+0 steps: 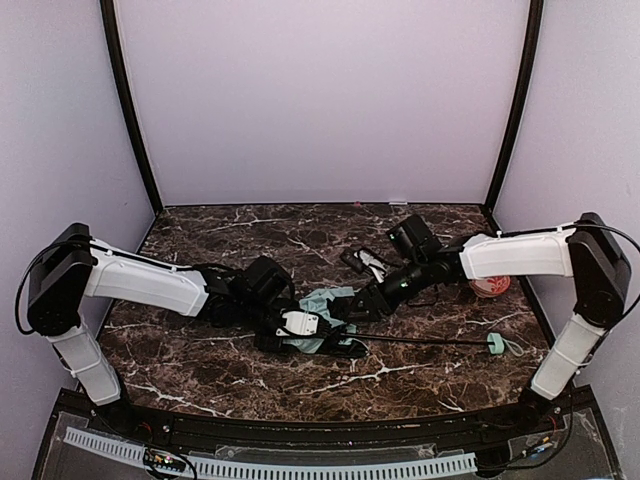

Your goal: Put away the umbrella

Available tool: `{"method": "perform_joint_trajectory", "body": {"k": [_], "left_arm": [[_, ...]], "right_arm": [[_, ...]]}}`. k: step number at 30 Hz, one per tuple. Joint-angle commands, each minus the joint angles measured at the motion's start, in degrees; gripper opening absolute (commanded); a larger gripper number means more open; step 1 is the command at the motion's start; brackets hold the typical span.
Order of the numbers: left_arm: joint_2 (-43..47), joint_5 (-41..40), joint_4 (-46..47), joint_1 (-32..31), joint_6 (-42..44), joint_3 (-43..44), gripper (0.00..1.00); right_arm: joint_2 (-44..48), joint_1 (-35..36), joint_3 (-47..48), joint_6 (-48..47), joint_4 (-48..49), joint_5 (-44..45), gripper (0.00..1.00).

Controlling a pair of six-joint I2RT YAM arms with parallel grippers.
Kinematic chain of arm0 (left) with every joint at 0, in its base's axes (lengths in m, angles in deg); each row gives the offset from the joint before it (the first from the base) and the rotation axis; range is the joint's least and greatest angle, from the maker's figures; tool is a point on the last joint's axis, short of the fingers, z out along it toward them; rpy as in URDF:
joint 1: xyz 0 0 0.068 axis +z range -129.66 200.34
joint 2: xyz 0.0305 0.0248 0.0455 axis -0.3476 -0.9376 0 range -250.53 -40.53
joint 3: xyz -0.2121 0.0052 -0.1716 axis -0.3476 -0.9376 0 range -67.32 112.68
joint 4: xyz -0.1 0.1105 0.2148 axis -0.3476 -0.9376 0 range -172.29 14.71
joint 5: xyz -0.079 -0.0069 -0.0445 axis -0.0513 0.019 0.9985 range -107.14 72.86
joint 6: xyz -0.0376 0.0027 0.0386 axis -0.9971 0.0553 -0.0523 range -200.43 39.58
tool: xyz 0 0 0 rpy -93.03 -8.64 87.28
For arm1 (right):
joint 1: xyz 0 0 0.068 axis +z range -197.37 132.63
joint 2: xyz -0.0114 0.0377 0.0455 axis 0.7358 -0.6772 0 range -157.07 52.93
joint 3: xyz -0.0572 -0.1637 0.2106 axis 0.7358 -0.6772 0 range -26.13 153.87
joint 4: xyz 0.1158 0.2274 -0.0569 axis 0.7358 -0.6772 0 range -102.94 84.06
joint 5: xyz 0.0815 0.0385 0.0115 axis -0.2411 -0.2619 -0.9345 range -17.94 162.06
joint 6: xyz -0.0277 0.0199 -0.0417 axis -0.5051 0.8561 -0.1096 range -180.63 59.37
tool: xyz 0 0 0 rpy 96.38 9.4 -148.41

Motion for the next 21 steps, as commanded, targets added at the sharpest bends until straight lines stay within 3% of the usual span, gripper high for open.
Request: {"method": "perform_joint_trajectory", "body": {"k": [1,5,9,17,21], "left_arm": [[-2.02,3.66,-7.20,-0.23,-1.11,-1.06,0.65],[-2.16,3.59,-7.07,-0.23,-1.19,-0.77,0.65],[-2.20,3.52,-7.18,-0.23,-1.40,-0.64,0.65],[-2.44,3.31,-7.50,-0.23,-2.15,-0.38,0.66],[-3.21,4.20,-8.62,0.01,-3.55,0.53,0.71]], "right_arm": [[3.14,1.45,1.15,1.30,-0.18,3.78,0.60],[5.66,1.74,2.16,2.97,0.34,3.05,0.64],[4.96,2.22,-0.05,4.67,1.35,3.32,0.60],[0.86,3.72,-4.06,8.23,7.51,-0.07,0.33],[-0.48,3.67,-6.50,8.31,9.12,1.07,0.21]]}}
